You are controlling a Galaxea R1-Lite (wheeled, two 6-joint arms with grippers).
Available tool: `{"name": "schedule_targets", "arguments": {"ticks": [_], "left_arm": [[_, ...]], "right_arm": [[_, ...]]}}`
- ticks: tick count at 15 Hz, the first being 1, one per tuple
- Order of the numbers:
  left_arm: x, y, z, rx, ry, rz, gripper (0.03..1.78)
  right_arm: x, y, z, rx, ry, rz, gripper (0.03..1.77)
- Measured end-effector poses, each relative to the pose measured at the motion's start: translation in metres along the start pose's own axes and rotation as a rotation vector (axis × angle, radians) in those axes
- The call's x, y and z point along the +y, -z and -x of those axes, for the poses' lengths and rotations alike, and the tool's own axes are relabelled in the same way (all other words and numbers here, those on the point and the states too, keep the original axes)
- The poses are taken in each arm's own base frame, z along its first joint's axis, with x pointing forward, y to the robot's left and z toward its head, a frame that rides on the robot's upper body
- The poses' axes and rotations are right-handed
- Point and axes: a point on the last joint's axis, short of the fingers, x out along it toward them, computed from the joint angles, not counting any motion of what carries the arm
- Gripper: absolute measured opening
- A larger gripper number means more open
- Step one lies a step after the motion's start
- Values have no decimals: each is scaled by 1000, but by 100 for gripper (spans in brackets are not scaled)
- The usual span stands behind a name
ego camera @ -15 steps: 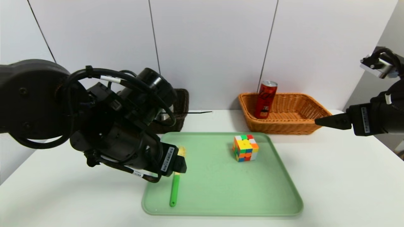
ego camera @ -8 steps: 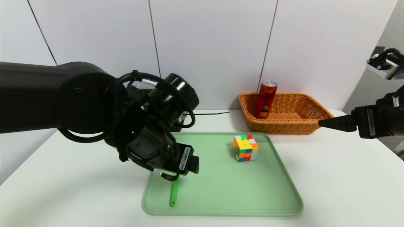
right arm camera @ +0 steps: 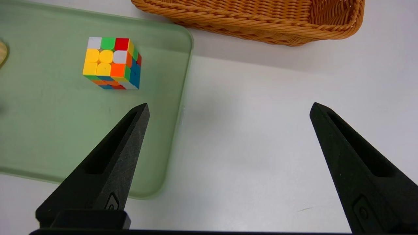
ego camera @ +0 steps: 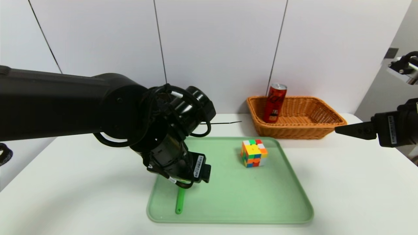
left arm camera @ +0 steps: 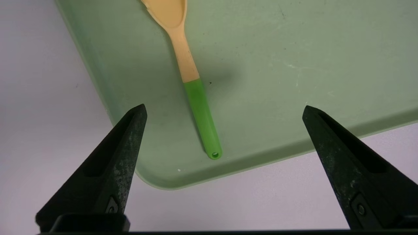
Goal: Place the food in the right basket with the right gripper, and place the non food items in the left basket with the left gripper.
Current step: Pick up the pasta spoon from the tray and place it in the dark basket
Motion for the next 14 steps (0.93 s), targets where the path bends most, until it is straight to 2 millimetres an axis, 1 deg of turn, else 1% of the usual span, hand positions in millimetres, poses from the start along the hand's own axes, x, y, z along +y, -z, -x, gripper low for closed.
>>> {"name": "schedule_targets", "arguments": {"ticks": [6, 9, 14], "left_arm": [[2, -4, -20, 40, -15, 43, 169], [2, -8, -25, 75, 31, 78, 169], [14, -13, -35, 100, 19, 105, 169]], "right_arm": [[-3, 10, 4, 11, 10, -7, 169], [-3, 12, 5, 12, 11, -7, 169], [-3, 12, 5, 14, 12, -7, 169]]}}
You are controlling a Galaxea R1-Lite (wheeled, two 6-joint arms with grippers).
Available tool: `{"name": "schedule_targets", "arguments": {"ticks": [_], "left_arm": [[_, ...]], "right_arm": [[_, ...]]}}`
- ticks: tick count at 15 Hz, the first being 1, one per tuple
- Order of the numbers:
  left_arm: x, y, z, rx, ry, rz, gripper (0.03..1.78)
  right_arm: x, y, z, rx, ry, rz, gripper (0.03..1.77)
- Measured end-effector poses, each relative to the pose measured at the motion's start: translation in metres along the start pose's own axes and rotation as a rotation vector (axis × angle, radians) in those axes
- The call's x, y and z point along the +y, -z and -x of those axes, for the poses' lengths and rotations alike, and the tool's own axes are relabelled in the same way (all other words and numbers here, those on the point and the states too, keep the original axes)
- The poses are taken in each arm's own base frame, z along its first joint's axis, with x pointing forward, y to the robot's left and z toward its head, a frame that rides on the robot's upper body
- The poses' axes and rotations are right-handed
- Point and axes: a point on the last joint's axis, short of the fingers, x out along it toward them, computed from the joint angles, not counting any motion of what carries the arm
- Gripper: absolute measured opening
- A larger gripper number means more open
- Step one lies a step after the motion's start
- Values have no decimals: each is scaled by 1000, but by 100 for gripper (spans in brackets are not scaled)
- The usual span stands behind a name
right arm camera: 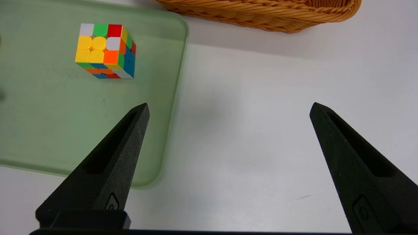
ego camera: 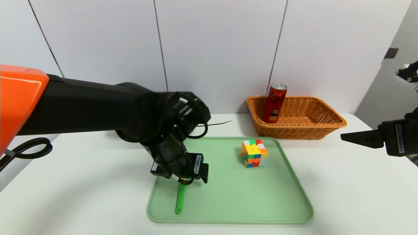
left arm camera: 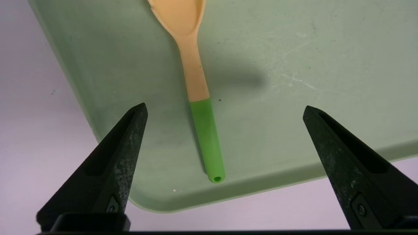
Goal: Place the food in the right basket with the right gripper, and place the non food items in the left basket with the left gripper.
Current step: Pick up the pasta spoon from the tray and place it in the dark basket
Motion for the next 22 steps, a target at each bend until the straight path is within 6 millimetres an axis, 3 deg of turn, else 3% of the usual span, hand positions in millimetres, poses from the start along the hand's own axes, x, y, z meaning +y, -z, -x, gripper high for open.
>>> {"name": "schedule_targets", "arguments": {"ticks": [22], "left_arm": [[6, 0, -26, 57, -49, -7, 169]], "right_arm": [[0, 2, 2, 1, -5, 2, 170]]}}
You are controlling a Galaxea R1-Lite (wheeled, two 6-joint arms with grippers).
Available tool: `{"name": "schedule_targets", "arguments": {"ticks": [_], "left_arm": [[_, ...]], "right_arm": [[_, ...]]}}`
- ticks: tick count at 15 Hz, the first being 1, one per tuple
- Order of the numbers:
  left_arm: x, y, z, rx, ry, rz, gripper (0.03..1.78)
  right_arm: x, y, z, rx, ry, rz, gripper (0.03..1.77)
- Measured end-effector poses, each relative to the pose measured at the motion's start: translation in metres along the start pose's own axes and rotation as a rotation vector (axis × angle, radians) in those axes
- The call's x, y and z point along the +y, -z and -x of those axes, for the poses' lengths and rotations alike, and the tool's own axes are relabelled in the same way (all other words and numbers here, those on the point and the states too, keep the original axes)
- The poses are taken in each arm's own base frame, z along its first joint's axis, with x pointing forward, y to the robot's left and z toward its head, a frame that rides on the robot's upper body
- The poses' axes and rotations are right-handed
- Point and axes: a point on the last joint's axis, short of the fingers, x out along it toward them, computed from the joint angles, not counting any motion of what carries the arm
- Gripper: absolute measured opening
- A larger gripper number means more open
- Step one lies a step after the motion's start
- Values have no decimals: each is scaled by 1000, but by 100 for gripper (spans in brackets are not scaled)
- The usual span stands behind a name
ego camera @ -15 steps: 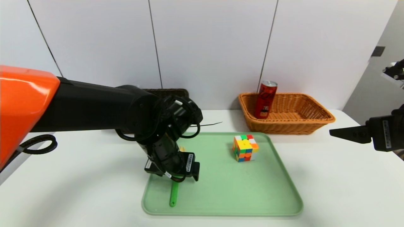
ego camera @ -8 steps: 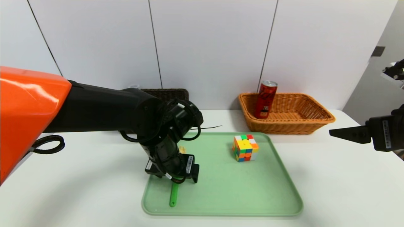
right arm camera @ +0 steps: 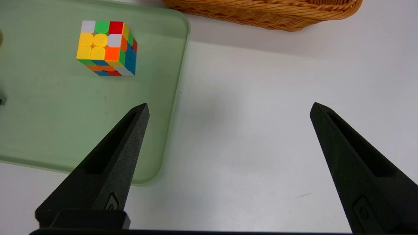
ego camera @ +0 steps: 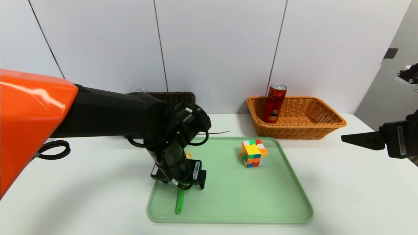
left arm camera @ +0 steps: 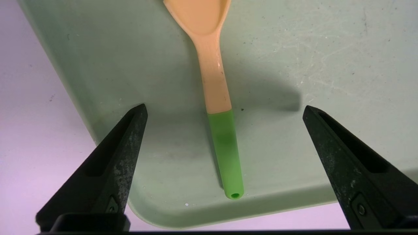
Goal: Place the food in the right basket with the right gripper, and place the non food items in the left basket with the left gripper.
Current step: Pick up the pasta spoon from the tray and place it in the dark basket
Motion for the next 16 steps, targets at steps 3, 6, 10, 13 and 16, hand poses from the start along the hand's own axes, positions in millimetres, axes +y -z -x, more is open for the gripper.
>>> {"name": "schedule_targets", "arguments": {"ticks": [3, 6, 10, 13, 16], "left_arm": [[0, 0, -1, 0, -5, 0, 169], [0, 0, -3, -7, -32, -1, 169], [1, -1, -7, -14, -68, -4, 169], [0, -1, -8, -12, -70, -4, 169], [0, -1, -8, -11, -68, -2, 169]], "right_arm": [[0, 1, 1, -1, 0, 0, 170], [0, 2, 3, -6, 0, 1, 170], [0, 4, 6, -8, 0, 2, 170], [-1, 5, 7, -10, 0, 3, 170], [-1, 6, 8, -11, 1, 3, 170]]}}
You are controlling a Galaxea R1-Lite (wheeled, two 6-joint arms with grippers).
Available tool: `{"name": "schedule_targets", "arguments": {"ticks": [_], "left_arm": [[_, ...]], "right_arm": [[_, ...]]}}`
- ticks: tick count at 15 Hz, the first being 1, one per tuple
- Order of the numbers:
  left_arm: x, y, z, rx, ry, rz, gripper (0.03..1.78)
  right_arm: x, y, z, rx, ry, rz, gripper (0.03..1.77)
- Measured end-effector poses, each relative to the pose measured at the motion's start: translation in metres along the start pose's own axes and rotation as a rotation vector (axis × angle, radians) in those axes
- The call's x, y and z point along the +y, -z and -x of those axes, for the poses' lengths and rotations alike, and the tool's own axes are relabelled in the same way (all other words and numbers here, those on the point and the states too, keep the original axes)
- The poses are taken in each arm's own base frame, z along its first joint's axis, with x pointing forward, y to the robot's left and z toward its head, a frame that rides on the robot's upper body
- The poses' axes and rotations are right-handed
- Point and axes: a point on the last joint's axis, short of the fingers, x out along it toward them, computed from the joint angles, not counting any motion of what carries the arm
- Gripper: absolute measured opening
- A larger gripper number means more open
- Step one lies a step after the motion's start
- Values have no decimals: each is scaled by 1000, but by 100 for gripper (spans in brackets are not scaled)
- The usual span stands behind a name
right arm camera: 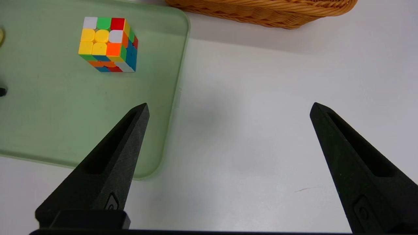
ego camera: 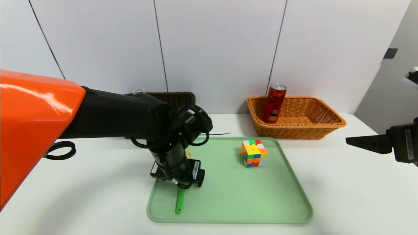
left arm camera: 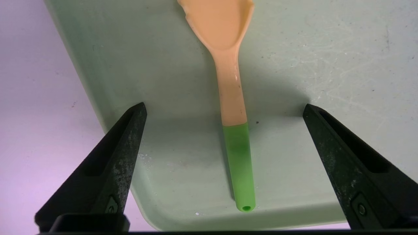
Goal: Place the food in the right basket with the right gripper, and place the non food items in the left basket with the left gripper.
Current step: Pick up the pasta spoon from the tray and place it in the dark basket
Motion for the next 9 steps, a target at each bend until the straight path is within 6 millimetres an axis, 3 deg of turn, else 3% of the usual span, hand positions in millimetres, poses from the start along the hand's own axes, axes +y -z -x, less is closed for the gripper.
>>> {"name": "schedule_targets", "arguments": {"ticks": [8, 9], "left_arm": [[0, 1, -1, 8, 2, -1, 169], [0, 2, -1, 9, 0, -1, 154]], "right_arm": [[0, 0, 0, -1, -1, 2, 170], [0, 0, 0, -1, -2, 2, 170]]}}
